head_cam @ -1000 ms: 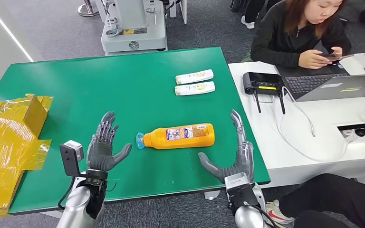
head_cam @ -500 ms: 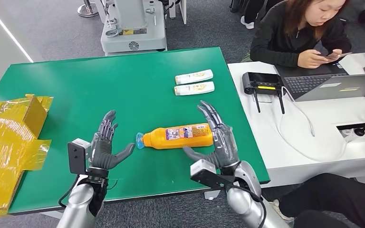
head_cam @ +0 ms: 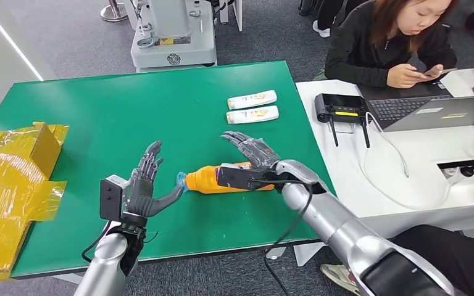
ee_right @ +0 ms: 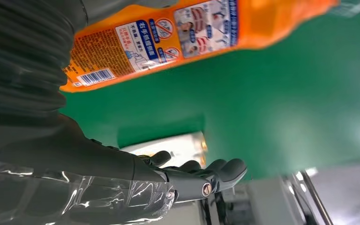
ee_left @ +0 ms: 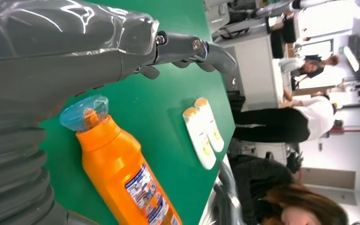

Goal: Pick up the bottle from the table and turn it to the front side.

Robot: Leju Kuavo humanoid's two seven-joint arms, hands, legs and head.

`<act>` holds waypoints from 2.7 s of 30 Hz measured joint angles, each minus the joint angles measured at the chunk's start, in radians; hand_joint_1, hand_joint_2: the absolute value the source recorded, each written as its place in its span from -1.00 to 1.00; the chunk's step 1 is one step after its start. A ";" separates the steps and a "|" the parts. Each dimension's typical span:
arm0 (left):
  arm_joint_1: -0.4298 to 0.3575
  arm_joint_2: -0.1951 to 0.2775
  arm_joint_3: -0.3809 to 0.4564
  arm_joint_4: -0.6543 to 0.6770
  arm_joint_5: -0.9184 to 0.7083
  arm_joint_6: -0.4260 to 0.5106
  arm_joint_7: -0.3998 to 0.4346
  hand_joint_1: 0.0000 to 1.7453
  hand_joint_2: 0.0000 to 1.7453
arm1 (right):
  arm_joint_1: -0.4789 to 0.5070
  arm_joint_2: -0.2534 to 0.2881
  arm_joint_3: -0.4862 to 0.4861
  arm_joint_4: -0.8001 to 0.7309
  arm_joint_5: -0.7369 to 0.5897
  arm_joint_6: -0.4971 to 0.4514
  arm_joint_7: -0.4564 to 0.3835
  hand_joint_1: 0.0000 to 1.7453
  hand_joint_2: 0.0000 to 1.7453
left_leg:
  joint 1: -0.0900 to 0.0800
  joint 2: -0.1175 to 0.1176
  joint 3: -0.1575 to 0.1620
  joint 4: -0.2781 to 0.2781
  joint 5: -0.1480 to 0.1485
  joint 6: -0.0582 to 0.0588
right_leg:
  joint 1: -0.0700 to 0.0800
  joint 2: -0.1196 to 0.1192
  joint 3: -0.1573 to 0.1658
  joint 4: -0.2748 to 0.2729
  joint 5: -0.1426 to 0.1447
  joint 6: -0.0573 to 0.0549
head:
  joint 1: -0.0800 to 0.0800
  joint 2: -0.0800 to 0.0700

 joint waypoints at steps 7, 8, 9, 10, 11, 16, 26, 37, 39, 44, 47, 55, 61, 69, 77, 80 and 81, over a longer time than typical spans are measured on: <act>-0.010 0.000 -0.001 0.001 0.022 -0.017 0.033 -1.00 1.00 | -0.127 0.015 0.122 0.149 0.077 0.146 0.093 -1.00 1.00 | 0.000 -0.001 0.000 0.000 0.000 0.000 | 0.000 0.000 0.000 0.000 0.000 0.000 | 0.000 0.000; -0.010 0.000 -0.001 0.001 0.025 -0.019 0.036 -1.00 1.00 | -0.136 0.015 0.138 0.161 0.085 0.162 0.098 -1.00 1.00 | 0.000 -0.001 0.000 0.000 0.000 0.000 | 0.000 0.000 0.000 0.000 0.000 0.000 | 0.000 0.000; -0.011 0.000 -0.001 0.001 0.028 -0.021 0.038 -1.00 1.00 | -0.145 0.015 0.155 0.172 0.093 0.183 0.103 -1.00 1.00 | 0.000 0.000 0.000 0.000 0.000 0.000 | 0.000 0.000 0.000 0.000 0.000 0.000 | 0.000 0.000; -0.011 0.000 -0.001 0.001 0.032 -0.024 0.040 -1.00 1.00 | -0.153 0.014 0.172 0.181 0.102 0.208 0.107 -1.00 1.00 | 0.000 0.000 0.000 0.000 0.000 0.000 | 0.000 0.000 0.000 0.000 0.000 0.000 | 0.000 0.000; -0.011 0.000 -0.001 0.001 0.037 -0.028 0.042 -1.00 1.00 | -0.162 0.012 0.192 0.189 0.111 0.236 0.109 -1.00 1.00 | 0.000 0.000 0.000 0.000 0.000 0.000 | 0.000 0.000 0.000 0.000 0.000 0.000 | 0.000 0.000; -0.009 0.004 -0.001 0.001 0.068 -0.052 0.047 -1.00 1.00 | -0.198 -0.014 0.283 0.204 0.128 0.342 0.110 -1.00 1.00 | 0.000 -0.001 0.000 0.000 0.000 0.000 | 0.000 -0.001 0.000 0.000 0.000 0.000 | 0.000 0.000; 0.012 0.014 -0.001 0.000 0.090 -0.063 0.048 -1.00 1.00 | -0.252 -0.075 0.434 0.197 0.076 0.410 0.123 -1.00 1.00 | 0.000 -0.001 0.000 0.000 0.000 0.000 | 0.000 -0.001 0.000 0.000 0.000 0.000 | 0.000 0.000; 0.016 0.021 -0.001 0.000 0.092 -0.050 0.048 -1.00 1.00 | -0.277 -0.077 0.557 0.233 0.095 0.362 0.130 -1.00 1.00 | 0.000 -0.001 0.002 0.000 0.000 0.000 | 0.000 -0.001 0.002 0.000 0.000 0.000 | 0.000 0.000; 0.018 0.021 -0.001 0.000 0.092 -0.049 0.048 -1.00 1.00 | -0.268 -0.079 0.572 0.240 0.094 0.337 0.131 -0.97 1.00 | 0.000 -0.001 0.002 0.000 0.000 0.000 | 0.000 -0.001 0.002 0.000 0.000 0.000 | 0.000 0.000; 0.026 0.024 -0.001 0.000 0.089 -0.045 0.048 -1.00 1.00 | -0.242 -0.084 0.588 0.250 0.092 0.269 0.143 -0.71 1.00 | 0.000 0.001 0.004 0.000 0.000 0.000 | 0.000 0.001 0.004 -0.001 0.000 0.000 | 0.000 0.000; 0.032 0.027 0.000 0.000 0.088 -0.044 0.048 -1.00 1.00 | -0.228 -0.085 0.589 0.258 0.085 0.242 0.152 -0.50 1.00 | 0.000 0.001 0.008 0.000 -0.001 0.000 | 0.000 0.001 0.007 -0.001 0.000 0.000 | 0.000 0.000; 0.056 0.034 0.000 -0.010 0.084 -0.044 0.046 -1.00 1.00 | -0.193 -0.086 0.581 0.271 0.049 0.168 0.160 1.00 1.00 | 0.000 0.002 0.016 0.000 -0.001 0.000 | 0.000 0.001 0.015 -0.001 -0.001 0.001 | 0.000 0.000; 0.090 0.041 0.003 -0.037 0.074 -0.044 0.044 -1.00 1.00 | -0.156 -0.093 0.545 0.270 -0.018 0.092 0.144 1.00 1.00 | 0.000 0.002 0.020 0.000 -0.002 0.002 | 0.000 0.001 0.019 -0.002 -0.001 0.001 | 0.000 0.000; 0.123 0.045 0.009 -0.072 0.054 -0.040 0.044 -1.00 1.00 | -0.054 -0.105 0.420 0.211 -0.138 -0.037 0.086 1.00 1.00 | 0.002 0.003 0.021 0.000 -0.003 0.001 | 0.001 0.003 0.021 -0.002 -0.001 0.001 | 0.000 0.000; 0.138 0.048 0.010 -0.094 0.029 -0.018 0.049 -1.00 1.00 | 0.090 -0.110 0.263 0.083 -0.278 -0.126 -0.061 1.00 1.00 | 0.002 0.002 0.019 0.000 -0.004 0.000 | 0.002 0.003 0.019 -0.003 -0.001 0.001 | 0.000 0.000; 0.139 0.048 0.010 -0.097 0.025 -0.011 0.053 -1.00 1.00 | 0.154 -0.109 0.210 0.031 -0.310 -0.161 -0.105 1.00 1.00 | 0.002 0.002 0.018 0.000 -0.004 0.000 | 0.002 0.003 0.018 -0.002 -0.001 0.001 | 0.000 0.000; 0.139 0.048 0.010 -0.097 0.025 -0.009 0.054 -1.00 1.00 | 0.173 -0.108 0.197 0.015 -0.318 -0.170 -0.115 1.00 1.00 | 0.002 0.002 0.017 0.000 -0.004 0.000 | 0.002 0.003 0.017 -0.002 -0.001 0.000 | 0.000 0.000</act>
